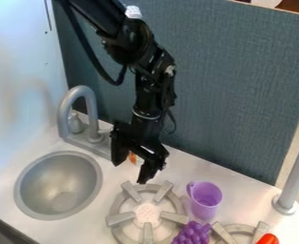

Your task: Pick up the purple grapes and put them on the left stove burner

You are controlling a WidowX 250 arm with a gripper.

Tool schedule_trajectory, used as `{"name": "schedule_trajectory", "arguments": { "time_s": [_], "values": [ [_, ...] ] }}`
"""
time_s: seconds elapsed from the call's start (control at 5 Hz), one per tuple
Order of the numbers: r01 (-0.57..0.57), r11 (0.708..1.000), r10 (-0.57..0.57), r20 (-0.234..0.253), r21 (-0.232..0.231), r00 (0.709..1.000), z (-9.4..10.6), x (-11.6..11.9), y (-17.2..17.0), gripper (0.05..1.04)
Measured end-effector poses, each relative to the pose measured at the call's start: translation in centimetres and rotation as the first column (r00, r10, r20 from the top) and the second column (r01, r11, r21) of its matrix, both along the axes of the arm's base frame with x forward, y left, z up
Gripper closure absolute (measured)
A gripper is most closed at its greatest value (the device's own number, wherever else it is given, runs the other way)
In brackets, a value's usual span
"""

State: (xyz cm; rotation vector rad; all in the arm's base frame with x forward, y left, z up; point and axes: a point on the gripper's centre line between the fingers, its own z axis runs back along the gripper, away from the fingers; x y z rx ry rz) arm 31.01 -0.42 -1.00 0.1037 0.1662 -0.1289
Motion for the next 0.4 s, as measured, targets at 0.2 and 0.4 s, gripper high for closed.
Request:
{"name": "schedule_trajectory", "arguments": {
  "time_s": [0.2,0.4],
  "values": [
    [-0.001,1.000,0.001,-0.034,0.001,0.999,-1.0,-0.6,0.0,0.083],
    [0.056,0.997,-0.057,-0.018,-0.049,0.998,-2.3,-1.5,-1.7,0.083]
  ]
}}
